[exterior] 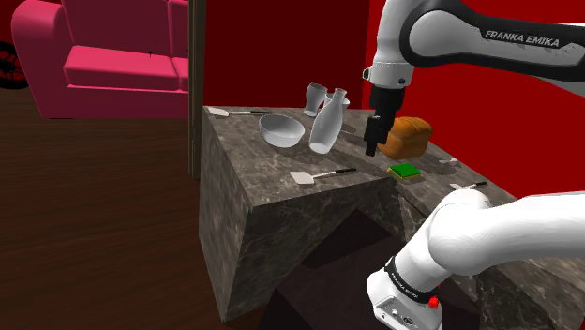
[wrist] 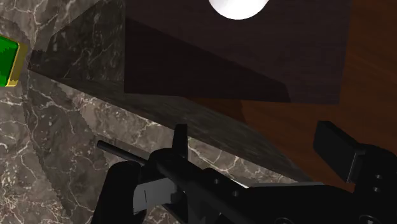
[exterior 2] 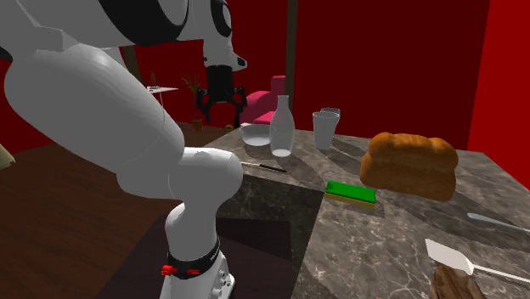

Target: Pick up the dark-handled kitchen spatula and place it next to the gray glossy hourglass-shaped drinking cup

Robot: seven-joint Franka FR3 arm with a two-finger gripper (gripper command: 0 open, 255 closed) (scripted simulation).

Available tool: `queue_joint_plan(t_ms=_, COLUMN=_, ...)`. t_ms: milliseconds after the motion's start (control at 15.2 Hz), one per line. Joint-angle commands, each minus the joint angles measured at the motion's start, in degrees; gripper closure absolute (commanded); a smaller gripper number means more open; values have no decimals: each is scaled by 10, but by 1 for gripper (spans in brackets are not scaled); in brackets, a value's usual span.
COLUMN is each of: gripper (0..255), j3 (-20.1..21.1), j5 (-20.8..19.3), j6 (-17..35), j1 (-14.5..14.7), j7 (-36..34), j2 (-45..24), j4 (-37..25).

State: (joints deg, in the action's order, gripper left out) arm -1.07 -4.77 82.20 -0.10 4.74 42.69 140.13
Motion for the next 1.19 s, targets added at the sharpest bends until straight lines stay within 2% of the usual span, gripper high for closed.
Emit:
queue_joint_plan(t_ms=0, gripper=0, j3=0, j5=0, j6=0, j1=0, j7=0, j2=0, j4=0)
queue_joint_plan(t_ms=330, gripper=0, j3=-75, j5=-69, j6=117, j1=38, j7=198, j2=-8, j4=65)
queue_joint_plan(t_ms=660, gripper=0, j3=-154, j5=-121, j6=251, j1=78, j7=389, j2=-54, j4=102)
queue_joint_plan(t_ms=1056, gripper=0, j3=-251, j5=-141, j6=417, j1=146, j7=621, j2=-154, j4=111)
queue_joint_plan(t_ms=1122, gripper=0, j3=-255, j5=-140, j6=425, j1=149, j7=633, j2=-159, j4=110)
